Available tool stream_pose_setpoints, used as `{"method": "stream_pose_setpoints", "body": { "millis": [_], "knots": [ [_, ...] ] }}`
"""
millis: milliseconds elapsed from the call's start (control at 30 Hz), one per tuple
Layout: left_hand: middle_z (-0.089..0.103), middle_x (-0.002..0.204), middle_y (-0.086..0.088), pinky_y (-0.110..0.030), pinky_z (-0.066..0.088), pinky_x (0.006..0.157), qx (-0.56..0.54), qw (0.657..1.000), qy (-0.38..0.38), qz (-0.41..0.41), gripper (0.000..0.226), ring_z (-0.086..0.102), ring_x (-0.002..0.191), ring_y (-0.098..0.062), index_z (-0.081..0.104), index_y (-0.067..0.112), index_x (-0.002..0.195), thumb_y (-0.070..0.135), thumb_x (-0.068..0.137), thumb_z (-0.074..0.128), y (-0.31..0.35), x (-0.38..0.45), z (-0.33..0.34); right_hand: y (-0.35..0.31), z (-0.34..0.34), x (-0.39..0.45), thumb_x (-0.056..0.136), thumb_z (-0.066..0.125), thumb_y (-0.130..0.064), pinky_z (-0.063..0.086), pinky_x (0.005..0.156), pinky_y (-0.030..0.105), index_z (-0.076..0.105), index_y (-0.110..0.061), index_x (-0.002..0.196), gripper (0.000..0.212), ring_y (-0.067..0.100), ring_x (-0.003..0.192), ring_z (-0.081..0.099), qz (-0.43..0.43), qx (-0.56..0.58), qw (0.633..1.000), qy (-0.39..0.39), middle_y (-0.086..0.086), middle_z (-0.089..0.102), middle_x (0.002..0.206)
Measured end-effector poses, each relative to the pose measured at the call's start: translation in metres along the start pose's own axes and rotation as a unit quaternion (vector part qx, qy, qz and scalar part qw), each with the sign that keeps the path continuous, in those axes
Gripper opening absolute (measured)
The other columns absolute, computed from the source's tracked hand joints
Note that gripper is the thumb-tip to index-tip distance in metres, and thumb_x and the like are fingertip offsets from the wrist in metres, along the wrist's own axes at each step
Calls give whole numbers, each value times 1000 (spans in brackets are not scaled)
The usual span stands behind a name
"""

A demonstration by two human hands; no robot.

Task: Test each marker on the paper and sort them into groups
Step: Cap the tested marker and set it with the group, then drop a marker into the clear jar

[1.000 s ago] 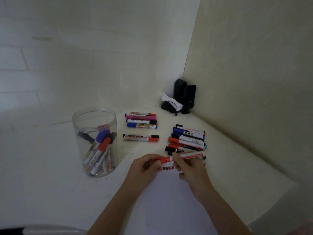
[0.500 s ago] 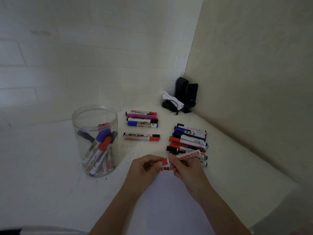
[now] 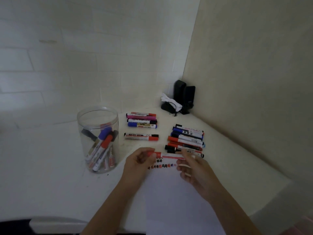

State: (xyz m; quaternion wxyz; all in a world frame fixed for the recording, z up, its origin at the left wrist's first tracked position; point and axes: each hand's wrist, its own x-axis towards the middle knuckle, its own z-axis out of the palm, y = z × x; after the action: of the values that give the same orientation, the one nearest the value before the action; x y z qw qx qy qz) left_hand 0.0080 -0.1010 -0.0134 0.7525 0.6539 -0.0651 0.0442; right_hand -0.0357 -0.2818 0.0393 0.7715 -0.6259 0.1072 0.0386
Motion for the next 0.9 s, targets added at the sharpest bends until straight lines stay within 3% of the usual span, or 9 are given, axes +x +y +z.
{"method": "stream_pose_setpoints", "body": {
  "millis": [67,200,367,467,533,667,900],
  "knots": [
    [73,93,-4,-30,55,81,-58,997,33,-26,15,69,90,-18,68,15,99,16,84,69,-1,2,-1,-1,-10,-1,89,67,-24,52,67,25,72,-13,103,18,15,75,66,-23,-85,996,4,8,74,88],
    [73,96,-3,-29,54,83,-31,999,34,-12,17,69,93,-17,68,14,103,13,86,67,0,2,2,4,-12,5,91,66,-16,50,61,17,73,-14,101,13,9,69,65,-108,-290,950,-43,3,72,81],
    [74,93,-1,-20,55,72,-12,999,38,-27,15,70,87,-14,68,13,101,10,87,67,1,7,4,8,-13,28,94,60,-30,49,76,20,71,-22,111,21,8,84,62,-239,-519,821,7,-8,69,95],
    [69,93,10,-8,46,68,136,989,57,-5,12,65,88,-4,67,19,100,12,90,63,3,18,8,1,-30,53,93,62,-29,46,88,29,70,-17,115,26,18,100,60,-276,-561,773,106,3,66,111],
    [61,102,15,-5,42,70,259,963,71,22,18,57,91,2,63,22,106,11,92,59,6,31,4,-5,-45,69,93,61,-31,46,90,38,69,-21,116,27,23,105,55,-244,-595,748,165,5,61,115],
    [54,124,4,-21,38,99,450,888,46,89,31,50,116,-13,61,20,118,8,89,61,5,66,-10,-10,-59,88,94,60,-33,34,88,40,69,-27,115,24,26,110,47,-201,-616,736,196,4,56,116],
    [57,124,1,-28,40,99,586,799,9,134,32,49,111,-15,56,19,125,15,93,54,-8,98,-14,0,-60,102,93,60,-31,28,92,39,67,-35,117,25,21,113,44,-197,-648,709,194,-4,55,119]
  ]
}}
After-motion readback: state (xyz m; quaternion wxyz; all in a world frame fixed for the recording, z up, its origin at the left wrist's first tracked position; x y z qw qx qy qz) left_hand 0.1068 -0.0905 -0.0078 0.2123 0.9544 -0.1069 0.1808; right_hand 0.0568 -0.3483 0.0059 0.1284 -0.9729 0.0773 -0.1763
